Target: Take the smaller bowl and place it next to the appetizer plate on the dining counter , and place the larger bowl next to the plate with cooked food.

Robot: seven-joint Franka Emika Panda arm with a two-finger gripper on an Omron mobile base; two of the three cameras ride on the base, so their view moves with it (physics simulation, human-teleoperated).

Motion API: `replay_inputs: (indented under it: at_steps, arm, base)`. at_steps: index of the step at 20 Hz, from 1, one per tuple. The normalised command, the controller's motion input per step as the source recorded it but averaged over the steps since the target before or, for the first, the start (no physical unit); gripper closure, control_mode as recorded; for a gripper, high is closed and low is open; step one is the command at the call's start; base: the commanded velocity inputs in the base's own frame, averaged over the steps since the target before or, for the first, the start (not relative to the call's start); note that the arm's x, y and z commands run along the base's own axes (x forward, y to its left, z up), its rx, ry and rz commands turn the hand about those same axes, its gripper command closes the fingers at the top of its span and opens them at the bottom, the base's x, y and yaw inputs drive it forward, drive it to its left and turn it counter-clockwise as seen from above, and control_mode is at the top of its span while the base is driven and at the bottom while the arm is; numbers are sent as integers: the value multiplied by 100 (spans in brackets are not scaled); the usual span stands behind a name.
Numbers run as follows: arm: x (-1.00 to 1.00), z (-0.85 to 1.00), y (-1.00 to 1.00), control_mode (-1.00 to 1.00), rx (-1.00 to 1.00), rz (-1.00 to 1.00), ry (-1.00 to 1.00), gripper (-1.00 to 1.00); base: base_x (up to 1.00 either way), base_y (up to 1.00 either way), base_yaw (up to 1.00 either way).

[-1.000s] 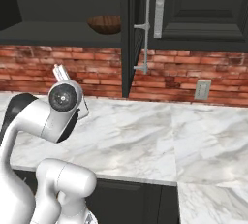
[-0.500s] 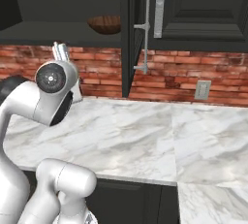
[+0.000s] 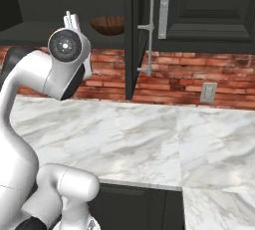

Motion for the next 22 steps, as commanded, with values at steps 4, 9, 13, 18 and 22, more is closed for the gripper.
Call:
replay_inputs:
  at_steps: [4,9,13,18,22]
  arm:
    - [72,1,0,-100,0,2,-8,-100]
    - [97,2,0,-100,0,1,0,-100]
    - [76,21,0,-100,0,0,0,-100]
    - [85,4,0,-100,0,0,5,-100]
    - [79,0,0,-100,0,0,2,-100]
  base:
    - [0,0,0]
    - [0,0,0]
    - [0,0,0]
    - [0,0,0]
    - [0,0,0]
